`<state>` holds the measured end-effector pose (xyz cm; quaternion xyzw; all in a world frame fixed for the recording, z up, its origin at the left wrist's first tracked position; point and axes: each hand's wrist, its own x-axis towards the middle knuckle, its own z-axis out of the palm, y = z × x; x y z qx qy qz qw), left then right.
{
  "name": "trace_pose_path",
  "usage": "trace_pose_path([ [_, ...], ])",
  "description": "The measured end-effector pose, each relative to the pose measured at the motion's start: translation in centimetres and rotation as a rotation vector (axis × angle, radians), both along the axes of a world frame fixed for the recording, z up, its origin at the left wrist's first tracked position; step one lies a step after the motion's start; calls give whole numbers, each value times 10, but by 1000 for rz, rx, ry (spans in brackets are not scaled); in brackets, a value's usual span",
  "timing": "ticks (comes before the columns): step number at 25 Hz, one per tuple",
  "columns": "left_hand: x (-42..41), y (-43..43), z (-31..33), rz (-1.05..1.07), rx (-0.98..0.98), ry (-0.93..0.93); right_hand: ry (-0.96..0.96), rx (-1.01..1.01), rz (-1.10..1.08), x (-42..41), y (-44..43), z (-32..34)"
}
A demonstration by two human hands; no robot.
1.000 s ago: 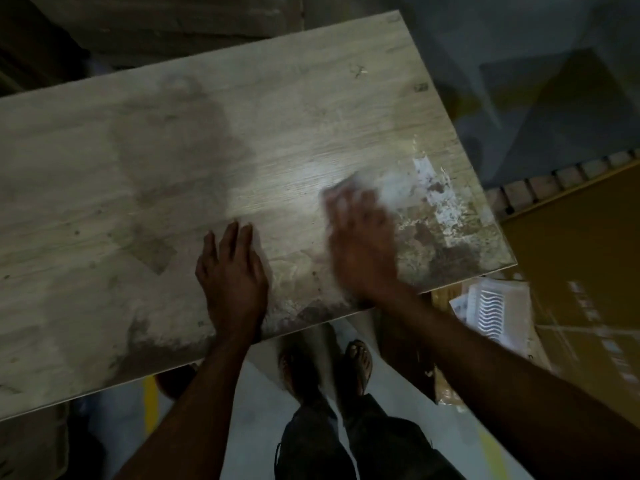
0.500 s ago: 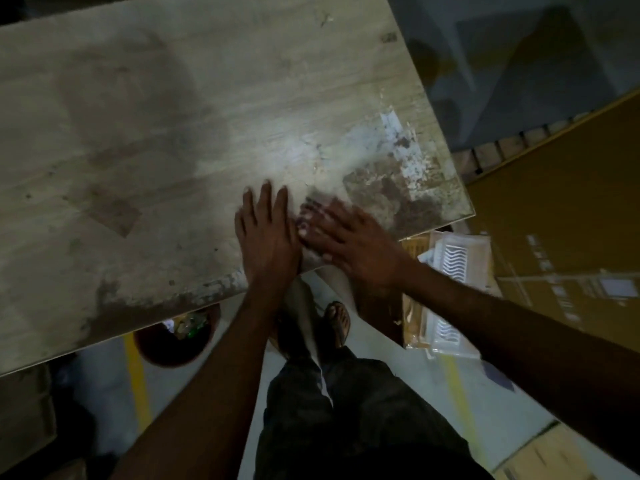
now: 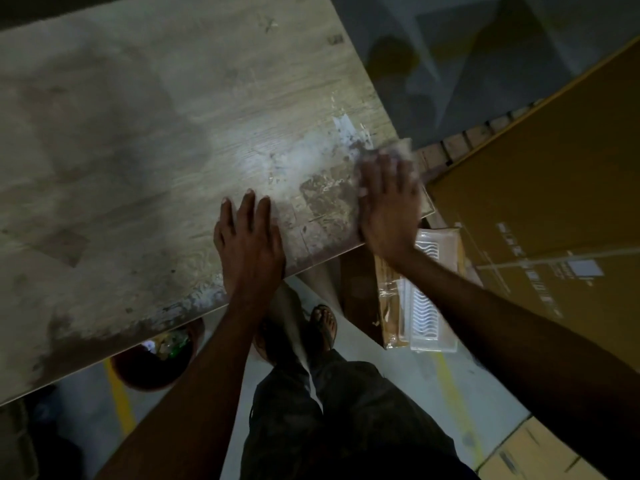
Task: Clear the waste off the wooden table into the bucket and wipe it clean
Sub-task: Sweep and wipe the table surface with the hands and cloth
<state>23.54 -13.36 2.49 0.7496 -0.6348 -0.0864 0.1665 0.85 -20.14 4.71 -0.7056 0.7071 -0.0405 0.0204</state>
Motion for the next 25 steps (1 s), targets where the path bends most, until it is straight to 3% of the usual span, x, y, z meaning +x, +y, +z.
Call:
trace_pose_path([
  [3,11,-1,10,200,-255,351,2,44,776,72,48,-15],
  [4,20,-4,11,261,-332,458,11,28,897,72,32,-14],
  [5,29,-10,12,313,-386,568,17,6,850,67,7,-13],
  [6,38,-17,11,378,-401,686,18,19,650,64,-22,-11],
  [8,52,-30,12,514,-333,949,-89,95,29,59,-62,6],
  [9,60,-36,10,550,-285,1057,-103,152,-71,68,-61,10],
  [10,67,-42,9,585,-256,1153,-106,86,39,84,-47,6],
  [12,80,-53,14,675,-282,1261,-104,-18,526,133,10,-8],
  [14,96,-61,26,729,-468,1222,-224,34,827,182,51,-17],
  [16,111,-76,35,700,-629,1122,-193,12,984,217,26,-19],
  [18,122,-93,39,609,-600,1039,-97,3,807,229,-38,-16],
  [21,138,-111,39,552,-503,978,-133,30,122,217,-96,-3],
  [22,141,-115,37,538,-488,950,-159,-2,125,217,-85,-3],
  [25,144,-112,29,469,-347,846,-26,24,724,202,-16,-11],
])
